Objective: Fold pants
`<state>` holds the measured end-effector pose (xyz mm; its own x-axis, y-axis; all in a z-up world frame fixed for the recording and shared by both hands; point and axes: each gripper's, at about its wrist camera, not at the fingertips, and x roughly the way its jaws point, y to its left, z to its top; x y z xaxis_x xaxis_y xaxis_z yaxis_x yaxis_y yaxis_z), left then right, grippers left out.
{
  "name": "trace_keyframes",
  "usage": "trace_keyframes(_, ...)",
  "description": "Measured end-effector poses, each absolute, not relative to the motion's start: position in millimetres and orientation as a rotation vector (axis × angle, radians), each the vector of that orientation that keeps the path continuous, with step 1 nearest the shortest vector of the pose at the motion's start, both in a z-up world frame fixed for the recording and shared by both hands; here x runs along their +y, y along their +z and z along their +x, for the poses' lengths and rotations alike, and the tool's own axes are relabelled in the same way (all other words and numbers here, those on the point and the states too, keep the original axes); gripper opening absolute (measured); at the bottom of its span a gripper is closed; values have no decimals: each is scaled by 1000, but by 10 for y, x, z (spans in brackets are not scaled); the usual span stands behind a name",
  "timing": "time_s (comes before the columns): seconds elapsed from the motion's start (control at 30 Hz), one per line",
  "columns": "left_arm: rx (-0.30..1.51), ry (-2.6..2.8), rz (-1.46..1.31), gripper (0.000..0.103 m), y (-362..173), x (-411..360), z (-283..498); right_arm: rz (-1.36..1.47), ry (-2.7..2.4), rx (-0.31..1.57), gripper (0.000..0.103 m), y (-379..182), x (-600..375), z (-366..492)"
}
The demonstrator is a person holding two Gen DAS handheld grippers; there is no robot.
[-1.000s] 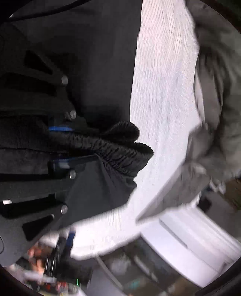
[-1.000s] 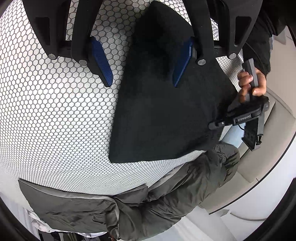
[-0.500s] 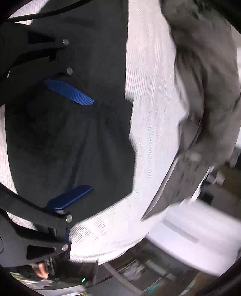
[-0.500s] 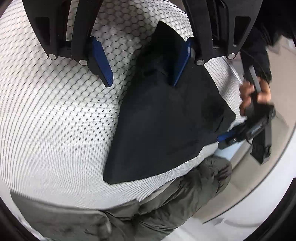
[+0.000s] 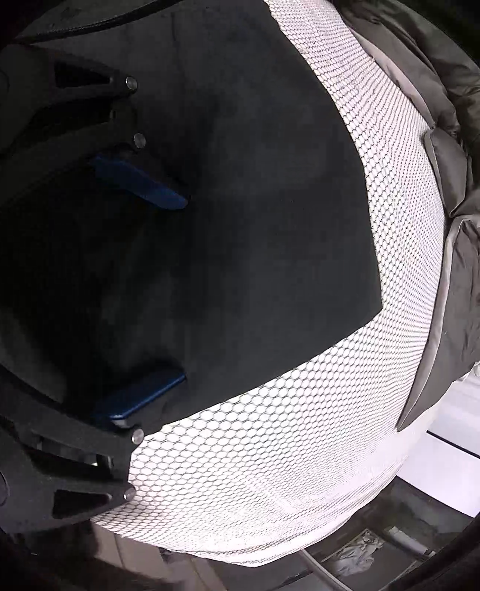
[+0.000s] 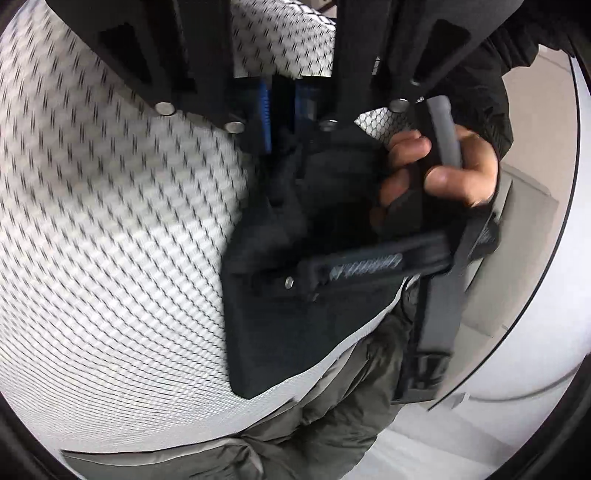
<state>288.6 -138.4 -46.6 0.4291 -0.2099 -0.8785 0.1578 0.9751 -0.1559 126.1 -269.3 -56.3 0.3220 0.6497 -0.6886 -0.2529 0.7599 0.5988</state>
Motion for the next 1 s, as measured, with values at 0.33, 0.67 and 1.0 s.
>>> trace_keyframes(0.33, 1037, -210, -40, 86, -256, -1355, 2561, 388, 673, 1125, 10, -469, -2749, 786)
trace_keyframes(0.67, 943, -322, 239, 89, -435, -1771, 1750, 385, 481, 1003, 45, -267, -3083, 1418)
trace_keyframes(1.0, 920, -367, 206, 93, -676, -1507, 1497, 253, 469, 1083, 33, -540, -2449, 2391)
